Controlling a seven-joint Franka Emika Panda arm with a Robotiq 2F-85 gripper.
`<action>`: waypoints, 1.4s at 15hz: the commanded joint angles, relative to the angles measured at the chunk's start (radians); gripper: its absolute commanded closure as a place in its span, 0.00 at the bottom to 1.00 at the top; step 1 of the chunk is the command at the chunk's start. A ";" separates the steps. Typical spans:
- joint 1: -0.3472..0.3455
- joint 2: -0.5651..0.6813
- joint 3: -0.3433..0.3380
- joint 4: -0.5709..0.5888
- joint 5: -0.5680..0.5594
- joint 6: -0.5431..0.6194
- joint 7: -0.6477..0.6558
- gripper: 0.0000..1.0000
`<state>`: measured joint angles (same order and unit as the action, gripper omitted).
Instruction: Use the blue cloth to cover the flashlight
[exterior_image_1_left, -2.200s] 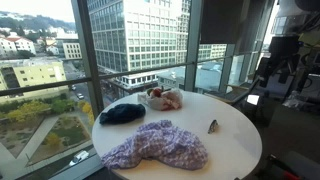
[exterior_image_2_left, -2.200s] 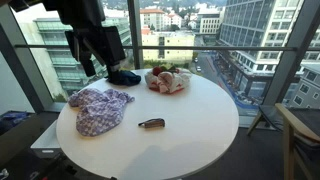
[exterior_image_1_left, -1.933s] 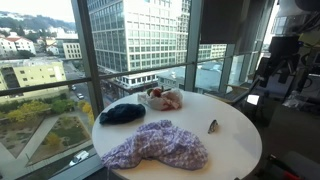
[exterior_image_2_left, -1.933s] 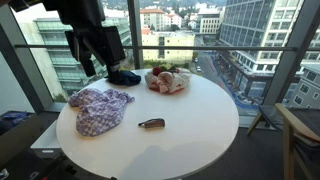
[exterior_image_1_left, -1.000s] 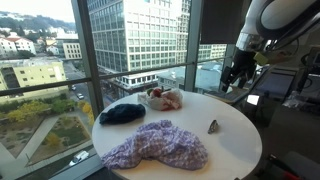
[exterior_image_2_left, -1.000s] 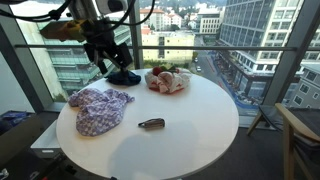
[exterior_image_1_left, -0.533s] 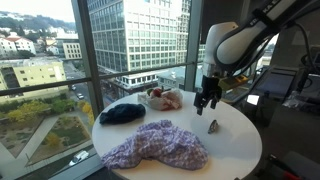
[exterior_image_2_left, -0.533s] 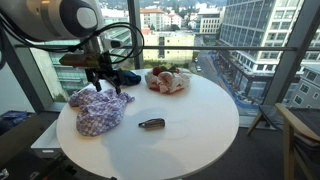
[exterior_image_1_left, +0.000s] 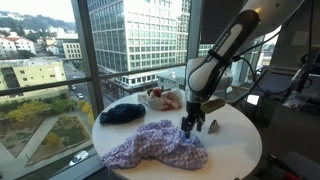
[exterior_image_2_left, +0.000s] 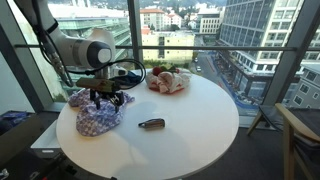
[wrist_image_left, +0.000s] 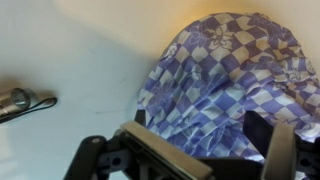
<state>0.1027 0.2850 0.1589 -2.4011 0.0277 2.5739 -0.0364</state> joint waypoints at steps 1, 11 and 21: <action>0.007 0.130 -0.006 0.081 -0.023 0.050 -0.050 0.00; 0.019 0.196 -0.026 0.145 -0.111 0.058 -0.085 0.58; 0.030 -0.103 -0.145 0.112 -0.185 -0.177 0.171 0.97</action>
<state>0.1405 0.2918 0.0487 -2.2611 -0.1278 2.4630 0.0517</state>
